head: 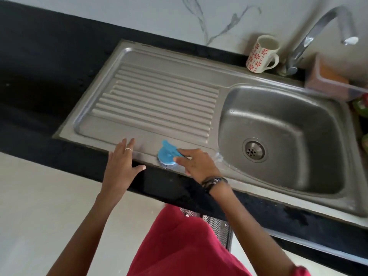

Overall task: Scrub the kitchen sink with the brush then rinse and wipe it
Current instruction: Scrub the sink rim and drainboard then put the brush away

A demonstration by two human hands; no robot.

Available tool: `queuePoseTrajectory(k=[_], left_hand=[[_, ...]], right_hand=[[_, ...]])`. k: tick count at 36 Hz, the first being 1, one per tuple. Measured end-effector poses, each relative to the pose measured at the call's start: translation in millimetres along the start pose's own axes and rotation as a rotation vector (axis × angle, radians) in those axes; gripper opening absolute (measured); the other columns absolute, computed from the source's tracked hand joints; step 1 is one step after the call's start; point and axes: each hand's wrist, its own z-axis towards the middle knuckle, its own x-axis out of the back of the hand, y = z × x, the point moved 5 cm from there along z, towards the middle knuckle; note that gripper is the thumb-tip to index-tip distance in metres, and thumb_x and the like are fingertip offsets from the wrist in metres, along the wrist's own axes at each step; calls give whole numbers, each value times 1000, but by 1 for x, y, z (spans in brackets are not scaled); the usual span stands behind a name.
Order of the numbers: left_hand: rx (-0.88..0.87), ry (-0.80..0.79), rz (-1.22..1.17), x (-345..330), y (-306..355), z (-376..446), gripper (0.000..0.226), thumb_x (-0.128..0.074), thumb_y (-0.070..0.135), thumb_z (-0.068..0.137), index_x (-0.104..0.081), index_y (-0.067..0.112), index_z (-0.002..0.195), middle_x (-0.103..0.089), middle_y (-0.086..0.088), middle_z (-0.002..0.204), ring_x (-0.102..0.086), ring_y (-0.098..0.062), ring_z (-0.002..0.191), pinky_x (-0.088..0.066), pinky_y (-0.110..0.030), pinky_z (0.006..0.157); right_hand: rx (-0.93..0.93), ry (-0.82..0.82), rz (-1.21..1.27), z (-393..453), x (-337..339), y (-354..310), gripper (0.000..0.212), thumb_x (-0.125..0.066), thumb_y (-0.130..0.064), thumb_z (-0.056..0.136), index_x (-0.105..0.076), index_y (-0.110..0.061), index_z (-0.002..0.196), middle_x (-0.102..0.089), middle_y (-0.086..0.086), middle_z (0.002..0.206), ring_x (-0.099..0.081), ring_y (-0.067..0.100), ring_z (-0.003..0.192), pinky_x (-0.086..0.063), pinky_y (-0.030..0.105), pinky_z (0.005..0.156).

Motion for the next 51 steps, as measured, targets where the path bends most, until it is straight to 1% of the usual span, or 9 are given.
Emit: queuePoseTrajectory(k=[3,8,12,22,28,33,44,47,51], left_hand=[[29,21,-10,7,-12,-3,85,-72,24,79,-23,10,147,-17,-15,154,-10,-25,144,-7,-48,115],[30,7,12,8,-28,-6,86,-72,24,79,-22,9,147,-16,-17,154,-9,-27,144,-8,-52,114],[23,-18,-7,7,-39,-5,86,-72,25,79,-22,11,148,-15,-15,155,-7,-25,145,-7,-53,114],[-44,-32,15,35,-71,20,86,-72,23,80,-21,9,147,-17,-15,154,-8,-25,145,-6,-50,114],[-59,-100,-22,57,-102,38,86,-71,24,81,-18,11,148,-13,-14,155,-7,-25,145,-11,-48,117],[-88,-151,0,71,-129,54,90,-72,26,80,-16,14,149,-10,-12,156,-6,-25,145,-12,-47,117],[-116,-205,-12,89,-167,73,89,-68,26,83,-10,18,149,-3,-6,157,1,-21,145,-2,-43,116],[-119,-205,-46,95,-174,77,78,-63,22,87,-15,20,149,-4,1,157,-4,-16,145,-10,-40,118],[-159,-189,-29,101,-178,88,74,-65,21,86,-23,18,147,-14,-2,156,-11,-19,144,-19,-43,117]], right_hand=[[-7,8,18,-3,-2,0,35,-56,-36,89,-60,-28,123,-51,-4,61,-53,10,64,-46,30,74],[-93,155,45,-39,50,42,27,-57,-29,90,-65,-27,115,-44,-4,51,-43,1,36,-33,8,46],[-164,204,18,-65,63,57,25,-57,-32,89,-66,-33,112,-44,-4,46,-38,2,31,-30,8,37],[-42,143,-88,-9,-33,-26,39,-50,-38,92,-53,-32,130,-51,-2,74,-50,14,67,-43,29,69],[-109,96,37,17,-47,-48,32,-56,-34,90,-61,-31,122,-47,-11,53,-49,12,57,-44,29,67],[-364,160,208,-25,4,-4,26,-57,-27,91,-62,-34,115,-41,-1,45,-26,4,28,-21,12,31],[-193,40,-6,34,-73,-102,30,-55,-31,91,-61,-32,121,-47,-14,33,-46,-2,33,-32,7,40],[-147,22,35,64,-108,-133,30,-55,-34,90,-62,-34,119,-46,-13,34,-46,-1,42,-39,18,57],[-180,94,93,64,-105,-132,28,-56,-35,90,-63,-35,117,-46,-11,37,-46,1,42,-39,19,59]])
